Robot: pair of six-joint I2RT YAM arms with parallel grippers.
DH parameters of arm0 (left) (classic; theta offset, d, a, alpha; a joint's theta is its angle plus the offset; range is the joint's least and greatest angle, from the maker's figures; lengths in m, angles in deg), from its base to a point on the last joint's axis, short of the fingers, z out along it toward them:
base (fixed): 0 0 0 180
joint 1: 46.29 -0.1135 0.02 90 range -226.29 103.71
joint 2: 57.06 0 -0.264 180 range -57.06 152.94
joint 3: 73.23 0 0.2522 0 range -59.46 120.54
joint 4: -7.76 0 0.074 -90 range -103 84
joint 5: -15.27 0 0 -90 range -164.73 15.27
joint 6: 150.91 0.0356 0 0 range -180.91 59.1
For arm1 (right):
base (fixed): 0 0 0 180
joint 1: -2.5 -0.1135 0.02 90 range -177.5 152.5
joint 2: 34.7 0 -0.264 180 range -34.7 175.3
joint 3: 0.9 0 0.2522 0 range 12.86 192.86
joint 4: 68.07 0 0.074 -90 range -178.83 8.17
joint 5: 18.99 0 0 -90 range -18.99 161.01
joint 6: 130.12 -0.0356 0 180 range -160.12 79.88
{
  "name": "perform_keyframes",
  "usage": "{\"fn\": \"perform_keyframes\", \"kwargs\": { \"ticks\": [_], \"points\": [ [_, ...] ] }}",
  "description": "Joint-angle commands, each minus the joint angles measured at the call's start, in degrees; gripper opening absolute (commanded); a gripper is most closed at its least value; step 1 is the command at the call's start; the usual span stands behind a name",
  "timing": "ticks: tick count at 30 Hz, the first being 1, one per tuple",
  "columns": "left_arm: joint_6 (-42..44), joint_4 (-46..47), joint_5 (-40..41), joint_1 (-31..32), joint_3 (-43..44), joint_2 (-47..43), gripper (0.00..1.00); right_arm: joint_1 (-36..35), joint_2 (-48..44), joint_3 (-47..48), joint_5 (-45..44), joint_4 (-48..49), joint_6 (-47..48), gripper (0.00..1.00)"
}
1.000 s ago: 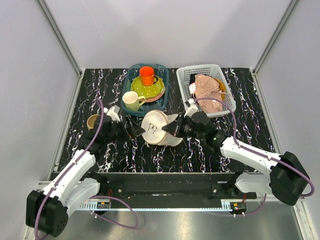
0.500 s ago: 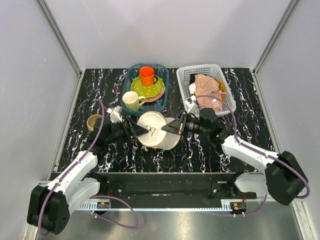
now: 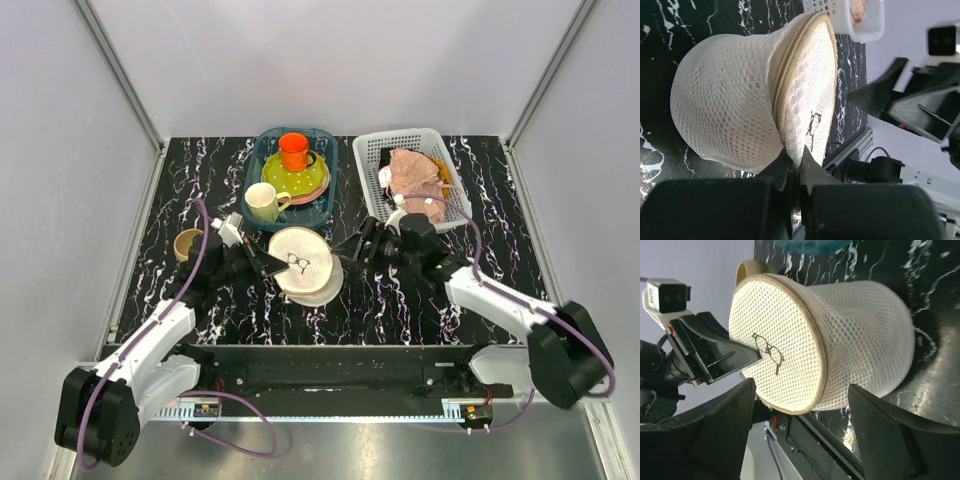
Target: Unzip the laundry bag and remove the bra
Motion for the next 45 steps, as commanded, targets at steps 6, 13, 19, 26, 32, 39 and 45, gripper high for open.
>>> {"fn": "perform_keyframes", "kwargs": {
  "ticks": [6,13,19,26,32,39,45],
  "points": [
    [-8.8,1.1,14.3,3.6,-1.7,-5.3,0.0,-0.2,-14.8,-1.8,-16.9,-15.1,-0.6,0.84],
    [-13.8,2.8,22.1,8.7,-3.6,-7.5,0.0,-8.1,-7.8,-5.7,-14.4,0.5,-7.7,0.9],
    [-14.2,3.2,21.7,9.1,-3.9,-7.3,0.0,-12.3,0.6,-3.7,-13.7,7.9,-9.6,0.85],
    [-14.3,2.9,22.0,9.2,-4.8,-9.1,0.0,-12.3,0.5,-4.6,-15.1,10.2,-10.3,0.74],
    [-15.0,2.8,21.9,9.2,-5.1,-9.6,0.0,-12.3,2.3,-3.9,-15.1,11.9,-10.4,0.69],
    [-15.3,2.8,22.7,9.7,-6.0,-11.1,0.0,-12.3,6.8,-3.4,-13.3,17.4,-12.2,0.79],
    [-16.0,5.4,21.8,10.5,-8.1,-11.1,0.07,-12.3,7.0,-2.9,-14.3,20.1,-12.5,0.38]
  ]
}}
